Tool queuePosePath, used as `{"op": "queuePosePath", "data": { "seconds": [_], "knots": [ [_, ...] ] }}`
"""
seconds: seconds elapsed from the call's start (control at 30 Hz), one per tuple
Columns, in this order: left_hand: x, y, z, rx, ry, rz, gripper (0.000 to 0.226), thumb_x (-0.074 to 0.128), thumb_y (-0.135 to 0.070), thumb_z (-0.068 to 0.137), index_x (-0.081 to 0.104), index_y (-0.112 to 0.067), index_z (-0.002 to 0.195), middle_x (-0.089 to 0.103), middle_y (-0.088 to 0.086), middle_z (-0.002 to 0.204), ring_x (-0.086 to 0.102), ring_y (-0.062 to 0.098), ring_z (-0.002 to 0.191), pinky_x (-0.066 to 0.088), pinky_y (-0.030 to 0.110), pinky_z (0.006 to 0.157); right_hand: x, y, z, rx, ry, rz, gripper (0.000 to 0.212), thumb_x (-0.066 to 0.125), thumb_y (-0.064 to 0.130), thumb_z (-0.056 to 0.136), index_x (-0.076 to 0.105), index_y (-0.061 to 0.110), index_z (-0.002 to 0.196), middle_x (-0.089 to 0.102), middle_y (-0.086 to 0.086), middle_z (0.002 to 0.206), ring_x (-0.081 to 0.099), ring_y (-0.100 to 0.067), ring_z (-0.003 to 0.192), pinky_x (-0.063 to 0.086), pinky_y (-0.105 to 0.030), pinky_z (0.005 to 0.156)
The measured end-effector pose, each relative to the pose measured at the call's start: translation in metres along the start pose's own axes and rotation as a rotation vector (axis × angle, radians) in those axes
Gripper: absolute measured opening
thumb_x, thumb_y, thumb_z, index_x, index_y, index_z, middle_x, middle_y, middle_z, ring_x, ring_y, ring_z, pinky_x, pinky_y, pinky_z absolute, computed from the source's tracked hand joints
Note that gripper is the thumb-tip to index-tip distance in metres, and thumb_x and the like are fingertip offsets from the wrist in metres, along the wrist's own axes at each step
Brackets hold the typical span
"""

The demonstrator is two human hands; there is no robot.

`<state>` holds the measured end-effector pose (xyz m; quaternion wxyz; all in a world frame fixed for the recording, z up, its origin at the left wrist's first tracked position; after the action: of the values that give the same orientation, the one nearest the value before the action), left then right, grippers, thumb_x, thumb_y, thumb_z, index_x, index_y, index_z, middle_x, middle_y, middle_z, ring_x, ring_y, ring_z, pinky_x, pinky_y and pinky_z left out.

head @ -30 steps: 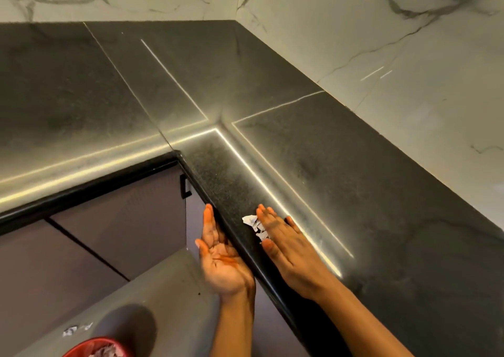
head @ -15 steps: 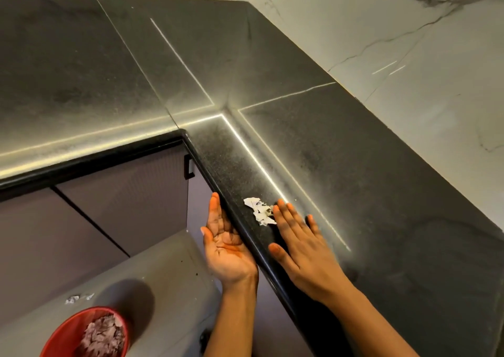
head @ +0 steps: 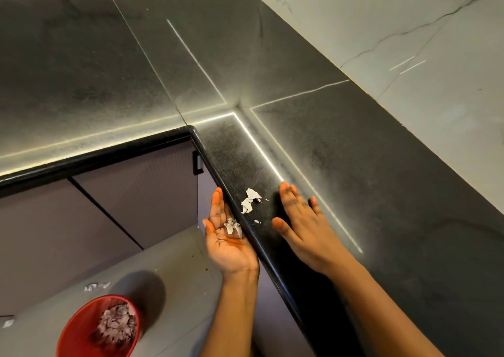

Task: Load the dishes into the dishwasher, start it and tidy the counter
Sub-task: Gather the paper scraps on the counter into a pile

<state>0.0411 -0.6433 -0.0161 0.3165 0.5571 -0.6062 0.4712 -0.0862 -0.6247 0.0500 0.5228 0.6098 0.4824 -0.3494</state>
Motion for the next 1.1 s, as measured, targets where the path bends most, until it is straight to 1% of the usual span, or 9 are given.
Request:
{"op": "queuePosePath", "data": {
  "seconds": [0.2,0.3,0.4,0.5,0.67,0.8,0.9,0.97,1.1],
  "knots": [
    [-0.002,0.004,0.002,-0.04,0.029,0.016,0.056,0.02,-0.039,0.097,0.067,-0.016,0.116,0.061,0.003,0.129,0.054,0.017,0.123,0.044,0.032,0.102,0.019,0.055,0.011,-0.235,0.041,-0.094,0.082,-0.003,0.071,0.08,-0.014,0.024,0.146,-0.015,0.012,0.154,-0.016,-0.001,0.141,-0.005,-0.037,0.119],
    [-0.004,0.007,0.001,-0.09,0.025,0.038,0.054,0.022,-0.04,0.098,0.061,-0.014,0.124,0.061,0.001,0.129,0.053,0.019,0.124,0.043,0.035,0.103,0.019,0.071,0.001,-0.31,0.103,0.151,0.079,0.004,0.071,0.084,-0.008,0.026,0.147,-0.004,0.016,0.155,-0.008,0.005,0.141,-0.009,-0.028,0.117],
    [0.0,0.002,0.002,-0.047,0.036,-0.002,0.056,0.02,-0.037,0.099,0.067,-0.013,0.115,0.064,0.002,0.125,0.058,0.019,0.119,0.05,0.033,0.096,0.0,0.049,-0.01,-0.226,0.014,0.323,0.077,0.006,0.073,0.085,0.003,0.029,0.149,0.008,0.018,0.154,0.0,0.008,0.141,-0.008,-0.024,0.117],
    [-0.002,0.001,0.003,-0.019,0.014,0.014,0.059,0.016,-0.035,0.101,0.071,-0.015,0.11,0.065,0.001,0.122,0.058,0.017,0.118,0.047,0.033,0.099,-0.004,0.02,-0.027,-0.137,-0.049,0.182,0.073,0.0,0.074,0.084,-0.003,0.034,0.145,0.004,0.022,0.153,-0.003,0.009,0.14,-0.003,-0.032,0.118],
    [0.0,0.002,-0.001,-0.038,0.053,0.021,0.054,0.023,-0.038,0.097,0.066,-0.013,0.117,0.063,0.005,0.126,0.057,0.02,0.119,0.046,0.035,0.101,0.019,0.035,-0.039,-0.268,0.025,-0.068,0.076,-0.003,0.07,0.087,-0.006,0.025,0.148,-0.002,0.012,0.157,-0.009,0.001,0.143,0.0,-0.039,0.117],
    [0.002,0.005,-0.006,-0.088,0.076,0.008,0.054,0.023,-0.039,0.096,0.064,-0.012,0.119,0.063,0.005,0.126,0.059,0.02,0.117,0.049,0.035,0.097,0.022,0.065,-0.033,-0.44,0.112,0.057,0.075,0.004,0.066,0.088,0.002,0.024,0.15,0.007,0.012,0.157,-0.004,0.0,0.143,-0.011,-0.031,0.116],
    [-0.004,0.001,-0.006,-0.028,0.019,0.009,0.058,0.017,-0.035,0.1,0.071,-0.013,0.11,0.067,0.002,0.12,0.06,0.018,0.115,0.045,0.036,0.1,-0.001,0.025,-0.016,-0.166,-0.071,0.201,0.083,-0.003,0.075,0.082,-0.003,0.026,0.148,0.0,0.016,0.155,-0.006,0.004,0.142,-0.006,-0.031,0.118],
    [-0.005,0.001,-0.005,-0.012,-0.003,0.02,0.06,0.014,-0.034,0.101,0.07,-0.013,0.11,0.067,0.001,0.12,0.06,0.017,0.116,0.047,0.034,0.099,-0.003,0.006,-0.015,-0.054,-0.111,0.08,0.089,-0.01,0.078,0.077,-0.006,0.024,0.148,-0.005,0.016,0.154,-0.01,0.005,0.141,-0.001,-0.035,0.118],
    [0.0,0.001,-0.011,-0.048,0.004,0.034,0.062,0.014,-0.035,0.101,0.073,-0.016,0.106,0.068,0.0,0.117,0.063,0.015,0.11,0.054,0.03,0.086,0.016,0.041,-0.012,-0.253,-0.03,-0.094,0.086,-0.006,0.073,0.082,-0.008,0.018,0.148,-0.007,0.009,0.156,-0.012,-0.003,0.143,0.0,-0.038,0.118]
  ]
}}
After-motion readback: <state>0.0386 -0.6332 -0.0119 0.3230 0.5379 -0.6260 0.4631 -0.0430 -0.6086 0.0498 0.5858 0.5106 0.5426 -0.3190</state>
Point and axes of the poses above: each hand's wrist, its own z-axis towards the middle knuckle, its own x-axis out of the palm, y = z × x, the point moved 10 cm from there along z, towards the middle knuckle
